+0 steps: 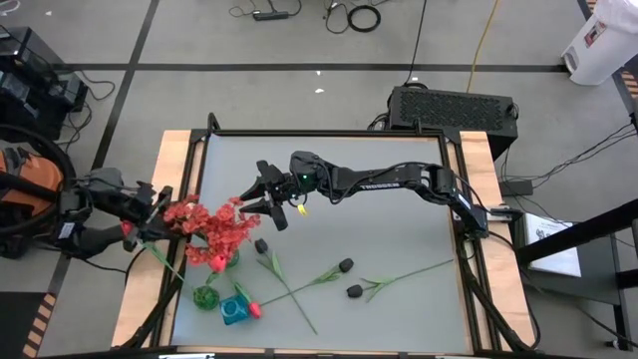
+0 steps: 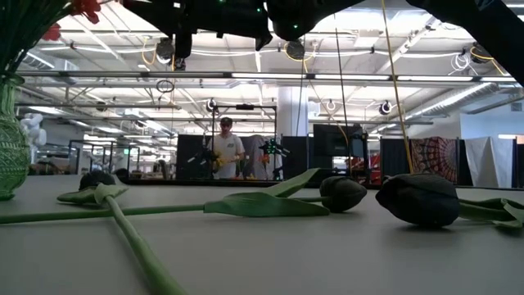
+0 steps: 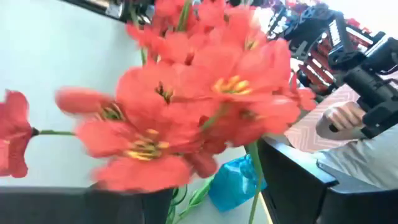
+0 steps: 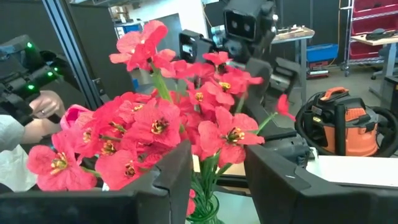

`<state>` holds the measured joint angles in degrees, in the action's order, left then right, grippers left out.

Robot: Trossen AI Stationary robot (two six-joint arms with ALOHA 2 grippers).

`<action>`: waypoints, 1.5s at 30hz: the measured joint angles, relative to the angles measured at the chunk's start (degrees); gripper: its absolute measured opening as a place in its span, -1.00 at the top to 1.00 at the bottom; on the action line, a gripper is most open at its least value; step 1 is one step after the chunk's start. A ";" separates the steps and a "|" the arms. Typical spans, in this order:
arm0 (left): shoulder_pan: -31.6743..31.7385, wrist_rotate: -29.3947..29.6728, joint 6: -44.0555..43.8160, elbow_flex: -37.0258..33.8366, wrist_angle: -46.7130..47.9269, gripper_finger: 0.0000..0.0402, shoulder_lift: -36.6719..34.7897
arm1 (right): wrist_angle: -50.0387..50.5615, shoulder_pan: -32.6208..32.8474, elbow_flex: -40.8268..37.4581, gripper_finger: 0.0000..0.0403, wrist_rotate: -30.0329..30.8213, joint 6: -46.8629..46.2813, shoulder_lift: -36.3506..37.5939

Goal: Sort flowers into vase by color
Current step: Put the orange flowers into the top green vase, then put the right black flower into the blue vase

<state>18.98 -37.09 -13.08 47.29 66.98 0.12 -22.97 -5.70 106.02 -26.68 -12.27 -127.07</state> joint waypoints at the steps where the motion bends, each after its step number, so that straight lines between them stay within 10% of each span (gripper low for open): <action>1: 0.00 0.12 0.02 0.48 0.00 -0.14 0.00 | 0.14 -0.08 0.00 0.32 -0.04 0.12 0.00; 18: 0.00 11.31 7.44 3.82 -9.61 -0.14 0.02 | 3.10 -0.65 0.00 0.32 -0.26 0.60 0.00; 31: 0.01 34.90 15.86 3.82 -12.93 -0.14 0.00 | 9.96 -1.53 -0.07 0.32 0.11 2.56 2.43; 45: 0.00 35.98 18.48 3.82 -15.20 -0.14 0.09 | 34.18 -0.89 -0.04 0.32 2.14 10.75 11.34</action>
<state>18.98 -1.11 5.40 51.11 51.77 0.21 11.21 -6.59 105.97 -24.54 -1.51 -115.73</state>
